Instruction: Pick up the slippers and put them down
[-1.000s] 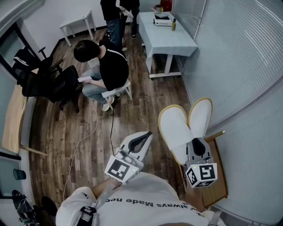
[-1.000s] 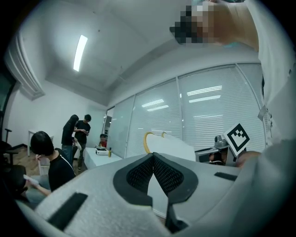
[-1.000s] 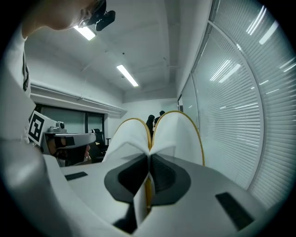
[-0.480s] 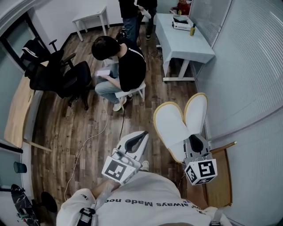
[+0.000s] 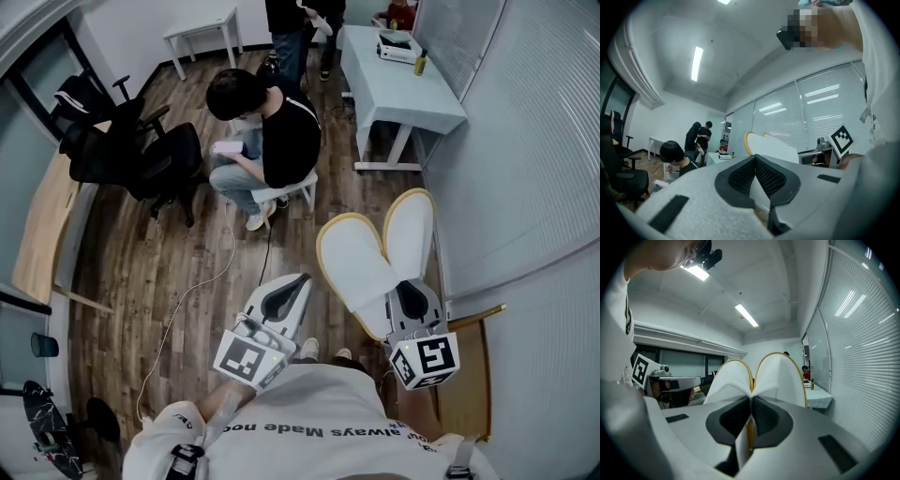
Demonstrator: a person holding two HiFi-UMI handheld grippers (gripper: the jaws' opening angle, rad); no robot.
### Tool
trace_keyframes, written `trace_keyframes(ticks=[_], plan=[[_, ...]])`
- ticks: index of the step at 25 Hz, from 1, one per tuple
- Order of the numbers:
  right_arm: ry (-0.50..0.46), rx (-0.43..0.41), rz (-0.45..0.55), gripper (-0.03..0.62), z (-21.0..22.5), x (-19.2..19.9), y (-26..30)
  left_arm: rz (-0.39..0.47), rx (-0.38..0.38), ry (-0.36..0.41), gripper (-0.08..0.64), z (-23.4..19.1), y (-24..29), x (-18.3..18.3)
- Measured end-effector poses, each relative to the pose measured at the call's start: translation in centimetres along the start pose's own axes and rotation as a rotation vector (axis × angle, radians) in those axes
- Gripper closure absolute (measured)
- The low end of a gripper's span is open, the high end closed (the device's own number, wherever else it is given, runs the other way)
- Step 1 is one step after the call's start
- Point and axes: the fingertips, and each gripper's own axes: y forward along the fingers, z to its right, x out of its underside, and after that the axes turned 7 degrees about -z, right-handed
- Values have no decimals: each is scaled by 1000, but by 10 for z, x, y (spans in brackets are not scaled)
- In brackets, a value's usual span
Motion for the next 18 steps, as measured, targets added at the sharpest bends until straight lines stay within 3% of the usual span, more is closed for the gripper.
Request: trace_keyframes(ticks=[8, 18], plan=[[-6, -11, 5, 571, 24, -8, -8, 8, -40, -6, 549, 13, 12, -11], [-3, -5, -1, 571, 47, -4, -14, 28, -27, -8, 549, 27, 32, -13]])
